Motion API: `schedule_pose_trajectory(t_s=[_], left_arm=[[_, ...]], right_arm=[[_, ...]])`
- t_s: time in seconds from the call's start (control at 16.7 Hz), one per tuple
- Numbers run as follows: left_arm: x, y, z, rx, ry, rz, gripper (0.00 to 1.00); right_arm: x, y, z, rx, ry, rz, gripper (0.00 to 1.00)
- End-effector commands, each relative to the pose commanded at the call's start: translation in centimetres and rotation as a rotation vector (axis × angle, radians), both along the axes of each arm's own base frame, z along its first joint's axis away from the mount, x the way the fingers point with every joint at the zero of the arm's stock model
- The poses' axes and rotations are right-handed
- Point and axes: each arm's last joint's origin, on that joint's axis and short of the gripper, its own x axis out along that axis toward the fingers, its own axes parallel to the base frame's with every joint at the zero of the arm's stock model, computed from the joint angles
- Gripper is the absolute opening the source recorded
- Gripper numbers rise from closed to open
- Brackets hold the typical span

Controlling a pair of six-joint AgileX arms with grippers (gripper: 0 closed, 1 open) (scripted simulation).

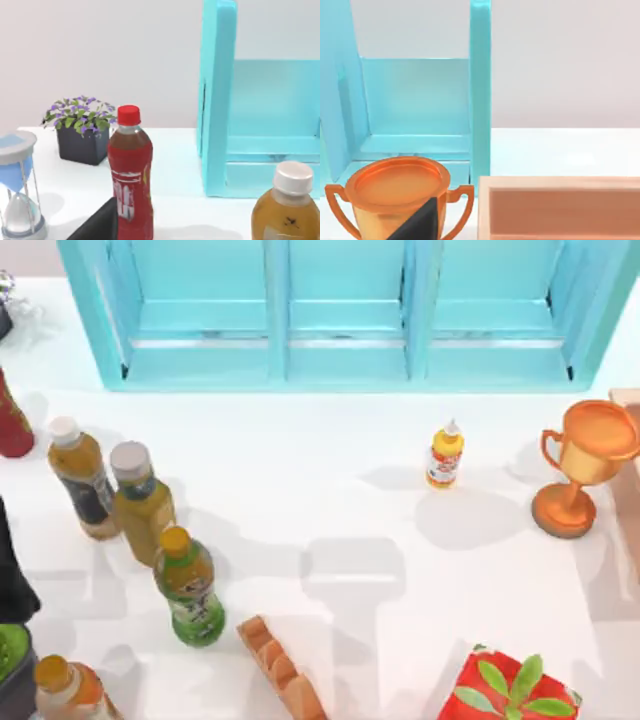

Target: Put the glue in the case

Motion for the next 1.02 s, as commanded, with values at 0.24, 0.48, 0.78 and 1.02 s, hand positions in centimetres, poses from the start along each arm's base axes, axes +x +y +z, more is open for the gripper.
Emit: schedule_pose_trajectory(t_s=[0.24,0.48,0.78,1.02], left_arm=[[0.0,0.0,0.0,0.000,0.000,0.000,1.00],[0.0,0.0,0.0,0.000,0.000,0.000,1.00],[0.0,0.0,0.0,0.000,0.000,0.000,1.00],[0.0,0.0,0.0,0.000,0.000,0.000,1.00]], right_arm=[[0.1,0.2,0.5,0.011,0.005,0.001,1.00],[0.9,1.4,3.4,0.064,0.031,0.015,1.00],[5.1,5.7,6.9,0.120,0.136,0.069,1.00],[9.4,12.7,5.7,0.115,0.255,0.139,1.00]])
